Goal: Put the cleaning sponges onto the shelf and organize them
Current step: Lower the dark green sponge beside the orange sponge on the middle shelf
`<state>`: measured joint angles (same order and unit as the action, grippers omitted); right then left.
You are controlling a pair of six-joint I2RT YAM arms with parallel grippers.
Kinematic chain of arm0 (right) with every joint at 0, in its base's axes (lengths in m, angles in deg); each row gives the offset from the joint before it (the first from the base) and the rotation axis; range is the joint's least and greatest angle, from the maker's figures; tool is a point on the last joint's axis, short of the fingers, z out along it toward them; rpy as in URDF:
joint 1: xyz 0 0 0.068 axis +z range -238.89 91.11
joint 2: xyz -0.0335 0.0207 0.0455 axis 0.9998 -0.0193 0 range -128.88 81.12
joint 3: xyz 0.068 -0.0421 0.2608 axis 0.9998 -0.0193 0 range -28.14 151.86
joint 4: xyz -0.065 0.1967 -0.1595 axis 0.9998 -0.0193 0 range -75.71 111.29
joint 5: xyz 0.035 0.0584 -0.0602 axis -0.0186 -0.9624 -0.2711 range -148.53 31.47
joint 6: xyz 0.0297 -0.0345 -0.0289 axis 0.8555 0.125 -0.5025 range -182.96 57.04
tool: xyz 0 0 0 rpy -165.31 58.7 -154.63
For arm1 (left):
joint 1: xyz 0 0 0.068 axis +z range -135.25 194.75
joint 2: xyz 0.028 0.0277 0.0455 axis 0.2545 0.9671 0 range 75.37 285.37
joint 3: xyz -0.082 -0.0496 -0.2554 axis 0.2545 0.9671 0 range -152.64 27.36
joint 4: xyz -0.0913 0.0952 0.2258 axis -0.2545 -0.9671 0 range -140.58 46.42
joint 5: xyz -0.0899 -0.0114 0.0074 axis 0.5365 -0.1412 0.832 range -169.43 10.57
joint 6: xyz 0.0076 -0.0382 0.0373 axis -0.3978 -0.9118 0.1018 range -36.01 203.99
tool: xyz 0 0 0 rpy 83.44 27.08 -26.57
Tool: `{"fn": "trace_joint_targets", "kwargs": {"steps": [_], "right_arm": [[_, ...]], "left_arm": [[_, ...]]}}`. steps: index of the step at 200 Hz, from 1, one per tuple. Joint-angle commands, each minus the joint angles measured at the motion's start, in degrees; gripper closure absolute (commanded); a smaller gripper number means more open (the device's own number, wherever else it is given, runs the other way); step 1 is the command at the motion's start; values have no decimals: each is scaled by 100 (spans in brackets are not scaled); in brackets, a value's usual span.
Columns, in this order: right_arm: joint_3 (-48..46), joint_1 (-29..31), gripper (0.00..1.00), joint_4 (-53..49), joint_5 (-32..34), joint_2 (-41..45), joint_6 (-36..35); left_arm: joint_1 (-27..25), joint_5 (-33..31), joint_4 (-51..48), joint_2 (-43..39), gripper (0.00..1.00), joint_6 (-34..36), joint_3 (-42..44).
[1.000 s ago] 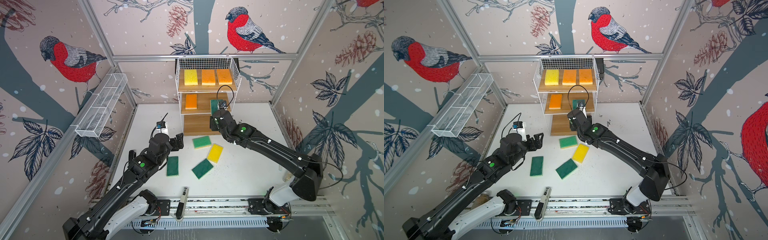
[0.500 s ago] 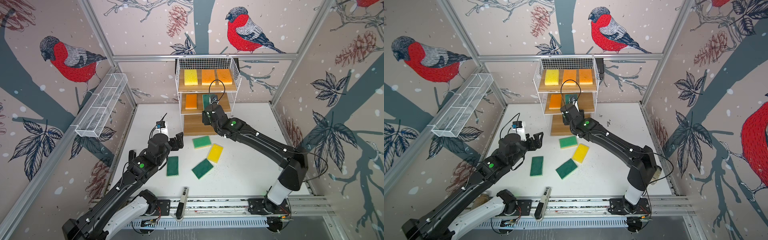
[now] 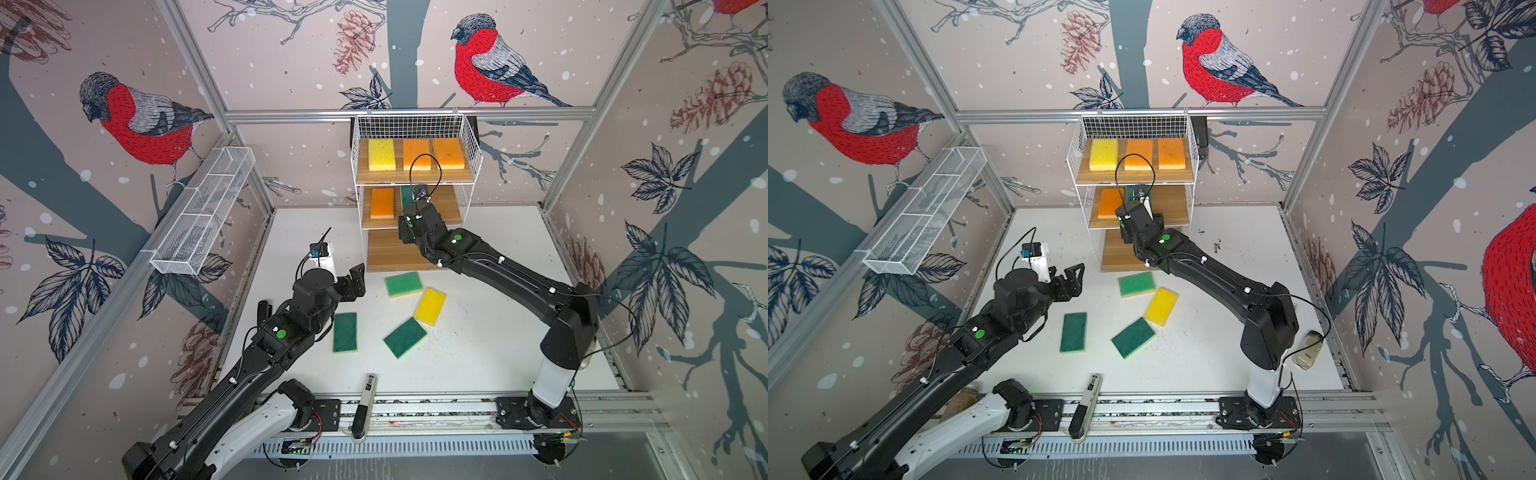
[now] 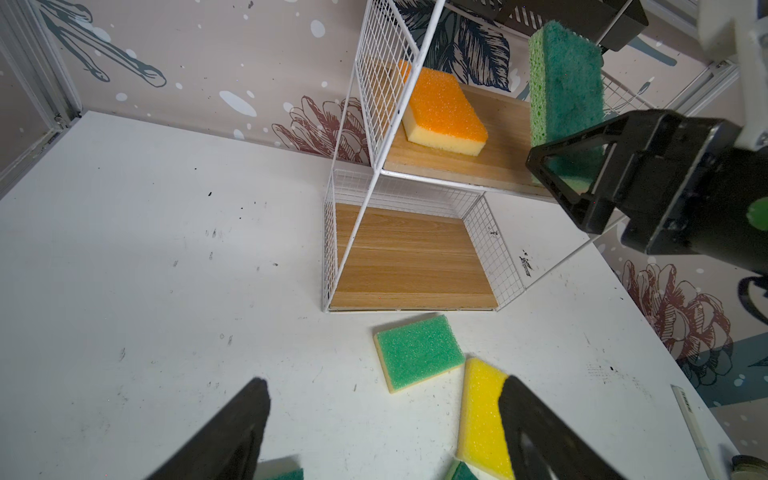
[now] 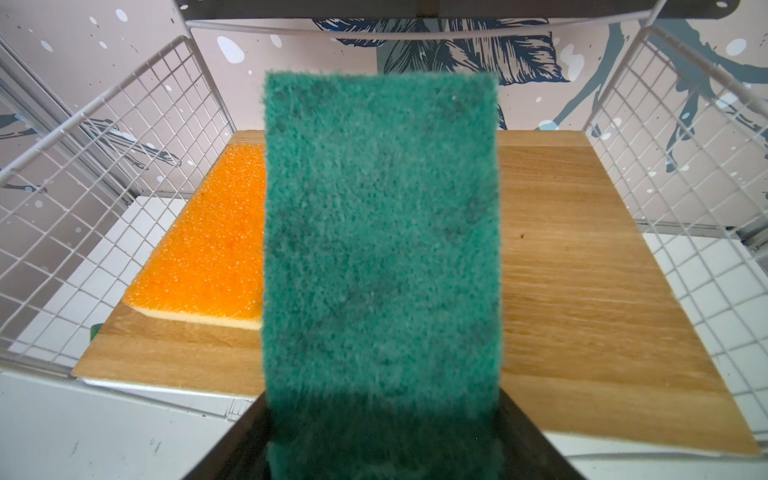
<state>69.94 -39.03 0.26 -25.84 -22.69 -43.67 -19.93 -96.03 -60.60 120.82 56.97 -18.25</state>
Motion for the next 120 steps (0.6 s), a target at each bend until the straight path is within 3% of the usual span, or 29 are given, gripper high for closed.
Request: {"fn": "trace_joint_targets", "kwargs": {"steps": [1,120], "right_arm": [[111,-20,29,200,124,-84,-31],[273,-100,27,328,224,-282,-12]], "left_arm": [[5,-17,246,2,13,83,8],[5,122,366,84,13,98,75]]}}
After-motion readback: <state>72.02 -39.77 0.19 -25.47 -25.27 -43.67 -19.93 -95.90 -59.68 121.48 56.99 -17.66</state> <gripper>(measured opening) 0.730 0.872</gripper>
